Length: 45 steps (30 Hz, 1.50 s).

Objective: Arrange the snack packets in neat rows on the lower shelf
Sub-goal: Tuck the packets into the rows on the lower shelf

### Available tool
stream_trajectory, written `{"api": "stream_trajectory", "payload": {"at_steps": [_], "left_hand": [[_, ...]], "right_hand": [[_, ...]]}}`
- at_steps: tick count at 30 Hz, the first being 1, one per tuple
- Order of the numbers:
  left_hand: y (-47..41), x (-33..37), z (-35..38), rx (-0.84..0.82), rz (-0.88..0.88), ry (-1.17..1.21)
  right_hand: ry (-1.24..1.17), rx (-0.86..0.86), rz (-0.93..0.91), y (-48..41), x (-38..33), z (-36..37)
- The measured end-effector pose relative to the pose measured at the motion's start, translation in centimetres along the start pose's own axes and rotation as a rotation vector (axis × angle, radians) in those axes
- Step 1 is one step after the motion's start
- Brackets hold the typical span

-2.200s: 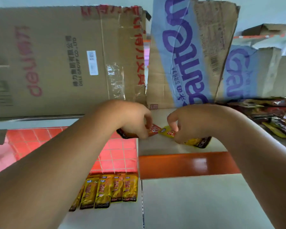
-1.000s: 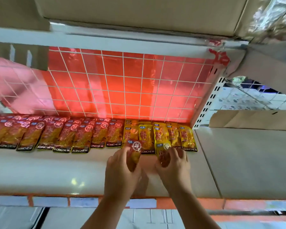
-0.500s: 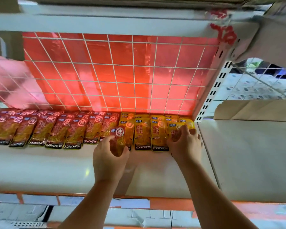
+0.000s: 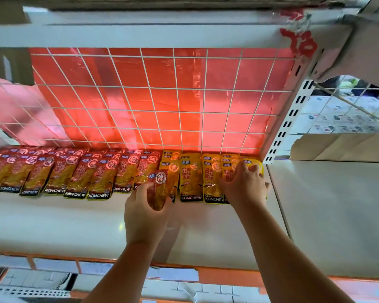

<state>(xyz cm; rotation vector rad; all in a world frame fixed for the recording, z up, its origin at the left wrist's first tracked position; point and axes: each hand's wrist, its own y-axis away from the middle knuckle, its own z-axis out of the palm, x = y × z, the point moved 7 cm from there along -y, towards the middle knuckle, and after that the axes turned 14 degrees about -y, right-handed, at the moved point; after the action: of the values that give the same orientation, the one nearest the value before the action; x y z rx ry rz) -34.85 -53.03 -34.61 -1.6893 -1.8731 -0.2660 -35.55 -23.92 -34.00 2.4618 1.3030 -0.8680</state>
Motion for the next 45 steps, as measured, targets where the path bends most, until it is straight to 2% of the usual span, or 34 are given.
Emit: {"api": "stream_trajectory", "payload": {"at_steps": [10,14,17,22,31,39,45], "left_hand": [[0.0,-0.1,-0.1,0.018,-0.007,-0.010],[0.0,0.2,-0.2,0.020,0.007,0.006],[0.0,0.3,-0.5,0.000,-0.016,0.040],[-0.5,-0.4,-1.6,-0.019,-0.033,0.149],[-6.9,-5.9,-4.8,0.011,0.139,-0.222],[-9.9,-6.5,-2.9,-0.062,0.169,-0.434],[-10.0,-6.4,-1.9,-0.083,0.160,-0.490]], "right_hand": [[0.049,-0.068,-0.009,-0.2,0.1,-0.1],[-0.037,-0.040,-0.021,0.2,-0.5,-1.4],[-0.123,0.036,-0.121,1.9,-2.1,-2.1],[-0.152,0.029,-0.248,6.4,-5.4,0.0],[-0.083,0.017,-0.311,10.8,-9.6,4.0],[-0.055,-0.015,-0.314,11.6,-9.9,5.5],[-0.070,-0.031,-0.348,11.1,-9.9,5.8]]}}
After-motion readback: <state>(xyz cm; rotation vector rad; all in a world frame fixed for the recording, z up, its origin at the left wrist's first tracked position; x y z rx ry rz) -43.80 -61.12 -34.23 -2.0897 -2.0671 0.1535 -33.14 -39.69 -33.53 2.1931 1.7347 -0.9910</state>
